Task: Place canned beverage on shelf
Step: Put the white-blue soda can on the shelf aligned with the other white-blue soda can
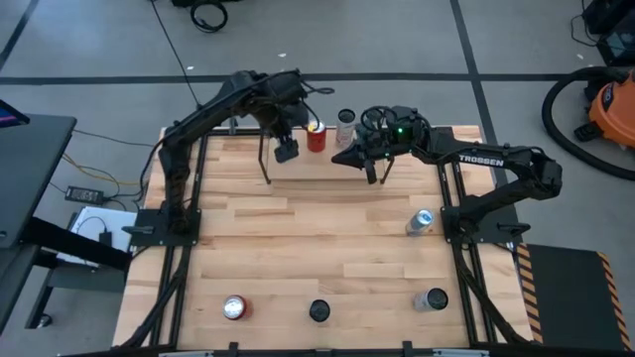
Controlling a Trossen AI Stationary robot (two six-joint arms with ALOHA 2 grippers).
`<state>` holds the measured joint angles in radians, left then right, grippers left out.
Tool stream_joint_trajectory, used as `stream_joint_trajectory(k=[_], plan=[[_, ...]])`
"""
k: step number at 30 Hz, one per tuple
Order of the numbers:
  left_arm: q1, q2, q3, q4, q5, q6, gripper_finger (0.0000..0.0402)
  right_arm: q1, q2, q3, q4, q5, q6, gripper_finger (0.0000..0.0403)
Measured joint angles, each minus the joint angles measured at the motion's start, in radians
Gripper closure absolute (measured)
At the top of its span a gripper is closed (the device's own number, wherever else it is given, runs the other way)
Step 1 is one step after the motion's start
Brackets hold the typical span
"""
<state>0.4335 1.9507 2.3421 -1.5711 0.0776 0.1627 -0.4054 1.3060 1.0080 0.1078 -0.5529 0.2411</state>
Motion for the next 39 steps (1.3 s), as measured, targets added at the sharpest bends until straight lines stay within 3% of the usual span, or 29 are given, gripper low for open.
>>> stream_joint_trajectory(k=[8, 20, 39], plan=[[-0.076, -0.041, 0.000, 0.000, -0.001, -0.053, 0.0086, 0.019, 0.000, 0.000, 0.012, -0.075, 0.019, 0.0393], [-0.151, -0.070, -0.001, 0.000, -0.002, -0.108, 0.0086, 0.046, 0.000, 0.000, 0.038, -0.069, -0.068, 0.0386], [-0.166, -0.076, 0.000, 0.000, -0.002, -0.117, 0.0086, 0.160, 0.000, 0.000, 0.017, -0.069, -0.235, 0.0186]])
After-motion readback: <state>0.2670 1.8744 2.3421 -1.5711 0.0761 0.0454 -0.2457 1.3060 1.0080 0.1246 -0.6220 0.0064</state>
